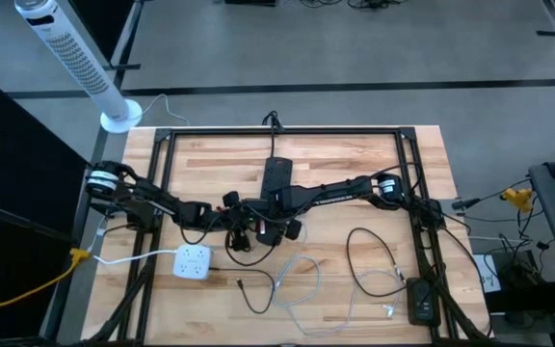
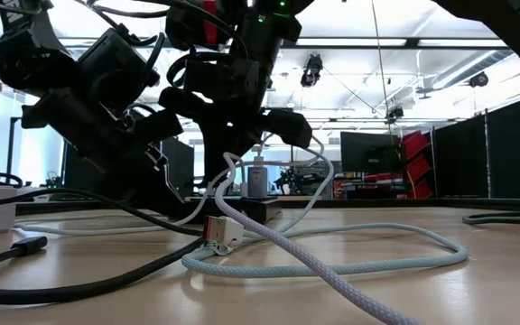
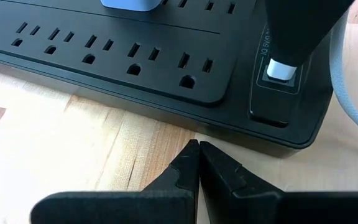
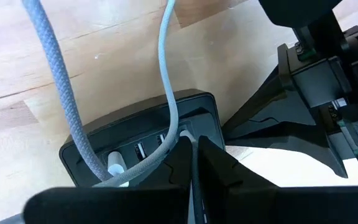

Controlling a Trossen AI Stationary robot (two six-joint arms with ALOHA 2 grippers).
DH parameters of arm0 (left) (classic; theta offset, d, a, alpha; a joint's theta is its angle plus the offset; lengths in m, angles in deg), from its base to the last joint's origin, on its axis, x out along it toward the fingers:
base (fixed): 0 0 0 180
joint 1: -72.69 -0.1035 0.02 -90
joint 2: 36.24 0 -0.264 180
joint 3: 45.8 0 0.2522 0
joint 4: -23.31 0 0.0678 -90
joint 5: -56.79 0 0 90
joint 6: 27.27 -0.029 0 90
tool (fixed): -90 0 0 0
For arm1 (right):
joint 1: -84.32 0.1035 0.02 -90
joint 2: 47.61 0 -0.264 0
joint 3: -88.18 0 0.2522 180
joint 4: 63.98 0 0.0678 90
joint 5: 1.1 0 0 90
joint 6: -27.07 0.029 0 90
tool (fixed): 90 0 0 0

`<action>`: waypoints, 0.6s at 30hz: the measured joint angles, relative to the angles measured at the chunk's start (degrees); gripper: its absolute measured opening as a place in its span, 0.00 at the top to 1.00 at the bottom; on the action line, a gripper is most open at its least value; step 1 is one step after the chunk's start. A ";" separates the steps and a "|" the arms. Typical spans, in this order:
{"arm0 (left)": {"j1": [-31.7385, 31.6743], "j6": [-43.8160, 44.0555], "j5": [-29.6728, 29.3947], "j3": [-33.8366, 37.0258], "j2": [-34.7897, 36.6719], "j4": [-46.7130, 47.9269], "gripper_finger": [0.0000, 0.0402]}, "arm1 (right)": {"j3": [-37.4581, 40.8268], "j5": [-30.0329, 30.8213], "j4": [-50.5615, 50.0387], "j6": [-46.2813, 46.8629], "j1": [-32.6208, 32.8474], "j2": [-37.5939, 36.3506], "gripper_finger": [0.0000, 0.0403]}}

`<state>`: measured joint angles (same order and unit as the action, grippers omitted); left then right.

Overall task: Insert USB
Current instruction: Insert the light blue charger cable into the center black outlet extension

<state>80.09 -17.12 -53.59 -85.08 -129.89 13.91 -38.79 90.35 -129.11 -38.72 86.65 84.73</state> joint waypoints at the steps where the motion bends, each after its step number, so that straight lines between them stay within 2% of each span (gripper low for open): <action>1: 0.00 0.00 0.00 0.00 0.00 0.00 1.00 | -0.02 -0.06 0.17 0.16 0.00 -0.09 0.97; 11: 0.02 -0.02 -0.11 0.04 0.00 0.03 1.00 | -1.95 -0.20 -0.48 0.04 0.14 0.12 0.69; 15: 0.02 -0.09 -0.11 0.04 0.00 0.05 1.00 | -2.12 -0.11 -0.76 -0.41 0.44 0.12 0.67; 18: 0.02 -0.13 -0.11 0.04 0.00 0.07 1.00 | -2.14 0.00 -0.72 -0.61 0.50 0.10 0.70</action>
<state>80.11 -17.25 -53.70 -85.04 -129.89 13.98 -40.93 90.35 -129.83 -39.33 87.15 84.84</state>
